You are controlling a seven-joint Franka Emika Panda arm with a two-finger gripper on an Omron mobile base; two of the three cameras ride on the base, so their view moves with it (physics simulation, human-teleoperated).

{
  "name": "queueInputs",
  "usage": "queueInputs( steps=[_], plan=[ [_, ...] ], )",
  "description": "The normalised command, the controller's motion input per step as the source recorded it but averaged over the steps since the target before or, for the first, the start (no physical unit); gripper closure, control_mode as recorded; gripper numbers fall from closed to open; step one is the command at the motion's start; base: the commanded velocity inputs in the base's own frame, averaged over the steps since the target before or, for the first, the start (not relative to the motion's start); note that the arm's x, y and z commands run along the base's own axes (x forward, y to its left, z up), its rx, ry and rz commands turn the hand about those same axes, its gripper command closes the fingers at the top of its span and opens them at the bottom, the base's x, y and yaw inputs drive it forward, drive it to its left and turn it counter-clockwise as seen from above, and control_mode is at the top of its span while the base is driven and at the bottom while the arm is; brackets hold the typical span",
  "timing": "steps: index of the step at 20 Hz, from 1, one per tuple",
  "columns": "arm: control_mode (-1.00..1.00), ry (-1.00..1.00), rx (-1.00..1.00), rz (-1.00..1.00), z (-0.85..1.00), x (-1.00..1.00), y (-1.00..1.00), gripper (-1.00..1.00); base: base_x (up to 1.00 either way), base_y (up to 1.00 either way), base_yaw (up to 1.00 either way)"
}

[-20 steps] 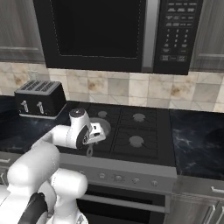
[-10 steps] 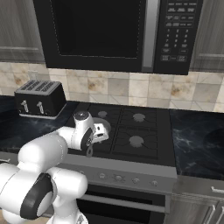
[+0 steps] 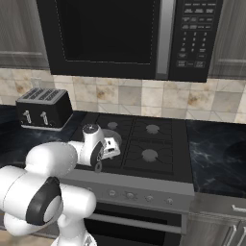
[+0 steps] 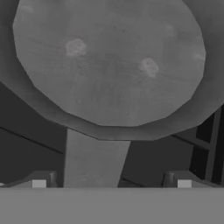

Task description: Move the pot and pan from the stove into the sink.

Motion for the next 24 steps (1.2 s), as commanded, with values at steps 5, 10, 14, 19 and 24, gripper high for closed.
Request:
queueInputs(
  steps=[5, 10, 14, 19, 24],
  plan=[
    [-1.0, 0.01, -0.04, 0.0, -0.45, 0.0, 0.01, -1.0, 0.0, 0.0, 0.0],
    [-1.0, 0.0, 0.0, 0.0, -0.07, 0.0, 0.0, 1.0, 0.0, 0.0, 0.0],
    [-1.0, 0.0, 0.0, 0.0, 0.0, 0.0, 0.0, 1.0, 0.0, 0.0, 0.0],
    [-1.0, 0.0, 0.0, 0.0, 0.0, 0.0, 0.0, 1.0, 0.0, 0.0, 0.0],
    [-1.0, 0.03, 0.05, -0.02, 0.31, 0.1, 0.0, 1.0, 0.0, 0.0, 0.0]
  ],
)
